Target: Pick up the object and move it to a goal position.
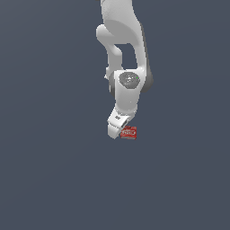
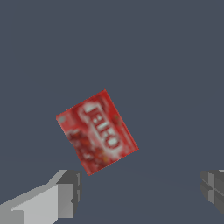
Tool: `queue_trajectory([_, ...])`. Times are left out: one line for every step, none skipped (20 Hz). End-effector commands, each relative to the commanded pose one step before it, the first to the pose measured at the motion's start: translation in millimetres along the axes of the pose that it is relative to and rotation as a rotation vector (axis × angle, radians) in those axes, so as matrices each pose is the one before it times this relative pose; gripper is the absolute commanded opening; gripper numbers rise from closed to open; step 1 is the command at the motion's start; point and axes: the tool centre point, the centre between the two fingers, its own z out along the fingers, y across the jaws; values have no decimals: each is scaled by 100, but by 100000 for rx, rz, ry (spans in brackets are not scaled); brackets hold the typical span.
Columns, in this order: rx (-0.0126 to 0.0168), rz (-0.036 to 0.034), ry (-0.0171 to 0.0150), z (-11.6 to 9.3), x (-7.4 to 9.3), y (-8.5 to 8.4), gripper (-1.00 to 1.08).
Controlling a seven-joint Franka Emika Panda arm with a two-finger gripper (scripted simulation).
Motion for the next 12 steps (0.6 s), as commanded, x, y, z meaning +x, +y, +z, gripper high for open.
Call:
queue_trajectory([95, -8619, 128, 618, 345, -608, 100])
queue_trajectory([47, -3370, 66, 241, 157, -233, 100])
queue_trajectory([48, -3370, 77, 239, 165, -230, 100])
queue_trajectory([47, -3336, 86, 234, 171, -225, 100])
queue_trajectory([44, -3195, 93, 222, 172, -212, 100])
queue_trajectory([41, -3023, 97, 209, 170, -197, 100])
queue_trajectory([37, -2851, 99, 195, 166, -183, 100])
queue_trajectory([34, -2679, 100, 182, 162, -169, 100])
queue_trajectory([30, -2507, 100, 169, 156, -155, 100])
queue_trajectory([27, -2334, 98, 156, 149, -142, 100])
queue_trajectory([23, -2162, 96, 144, 141, -129, 100])
queue_trajectory([20, -1990, 92, 131, 133, -117, 100])
